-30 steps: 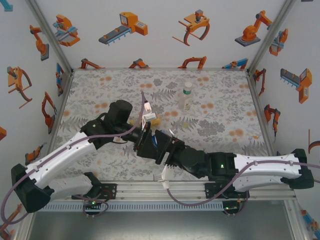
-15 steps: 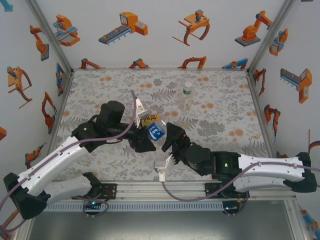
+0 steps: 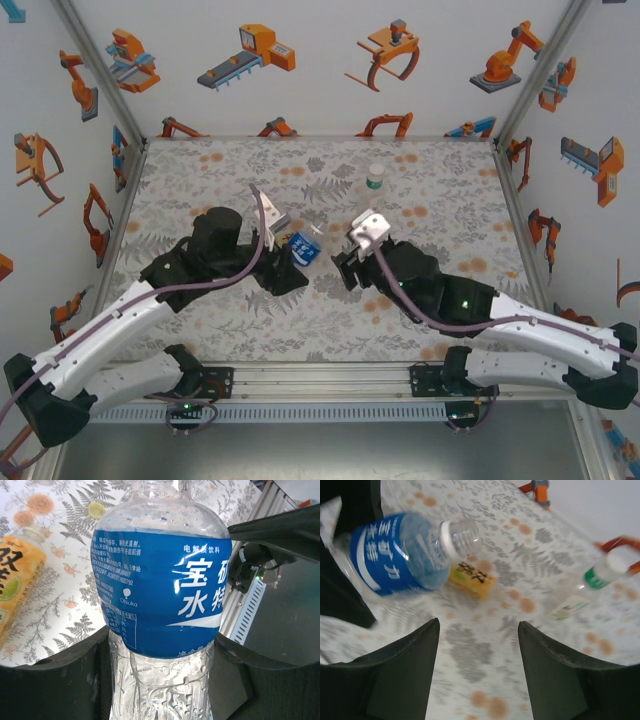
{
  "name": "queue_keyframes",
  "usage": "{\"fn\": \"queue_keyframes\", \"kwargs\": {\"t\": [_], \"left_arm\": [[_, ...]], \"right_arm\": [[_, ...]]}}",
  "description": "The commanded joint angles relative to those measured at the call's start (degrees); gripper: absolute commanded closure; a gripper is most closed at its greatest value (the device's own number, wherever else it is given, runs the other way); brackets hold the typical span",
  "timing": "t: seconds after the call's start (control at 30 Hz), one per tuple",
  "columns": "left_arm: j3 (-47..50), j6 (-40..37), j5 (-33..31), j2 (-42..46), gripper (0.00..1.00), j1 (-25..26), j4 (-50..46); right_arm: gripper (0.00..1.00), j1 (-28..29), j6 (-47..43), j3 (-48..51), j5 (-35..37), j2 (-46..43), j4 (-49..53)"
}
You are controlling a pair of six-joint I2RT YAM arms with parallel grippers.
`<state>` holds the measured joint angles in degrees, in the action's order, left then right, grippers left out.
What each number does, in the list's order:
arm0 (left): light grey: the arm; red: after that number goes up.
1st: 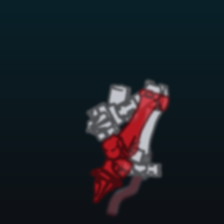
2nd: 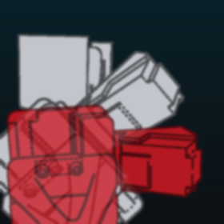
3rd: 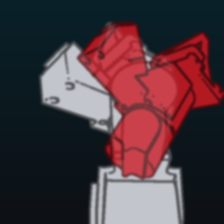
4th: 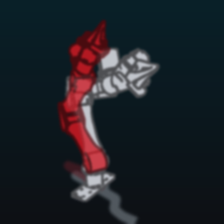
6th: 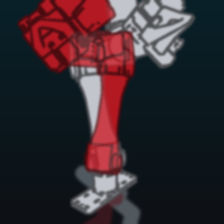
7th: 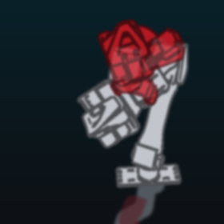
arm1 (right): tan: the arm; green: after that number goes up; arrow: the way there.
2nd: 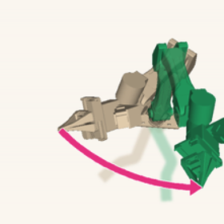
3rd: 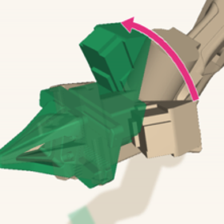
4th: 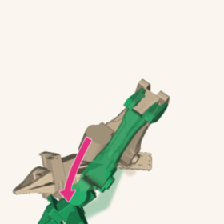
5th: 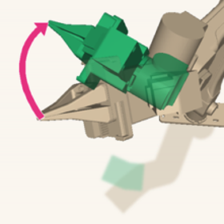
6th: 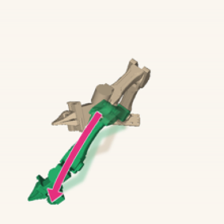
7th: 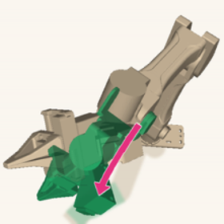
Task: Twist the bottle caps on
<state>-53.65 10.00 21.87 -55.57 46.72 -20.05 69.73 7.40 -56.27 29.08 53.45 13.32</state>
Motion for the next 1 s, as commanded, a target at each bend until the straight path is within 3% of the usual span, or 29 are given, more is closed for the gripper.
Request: {"fn": "queue_keyframes", "kwargs": {"t": [0.0, 0.17, 0.37, 0.57, 0.87, 0.97], "left_arm": [[1.1, 0.5, -0.4, 1.3, 0.6, -0.3, 5.5], [2.0, 1.0, 0.5, 1.4, 0.61, -0.3, 8.7], [2.7, 1.9, 2.8, 0.8, 0.62, -0.3, 13.1], [2.9, 4.9, 7.9, -1.5, 0.62, -0.1, 19.9], [1.7, 6.1, 13.2, -5.2, 0.6, 0.4, 23.8], [1.5, 6.5, 14.3, -5.7, 0.58, 0.4, 24.9]], "right_arm": [[0.42, -1.6, 31.7, -3.5, -1.3, 0.9, 1.7], [0.26, -3.4, 46.7, -3.8, -6.5, 1.8, -1.6], [0.22, -5.8, 52.3, -4.3, -11.3, 3.6, -4.7], [0.24, -8.9, 55.1, -4.5, -16.8, 6.2, -7.2], [0.3, -10.5, 55.4, -4.7, -18.1, 7.1, -7.2], [0.37, -11.0, 55.4, -4.4, -18.4, 6.9, -7.2]]}}
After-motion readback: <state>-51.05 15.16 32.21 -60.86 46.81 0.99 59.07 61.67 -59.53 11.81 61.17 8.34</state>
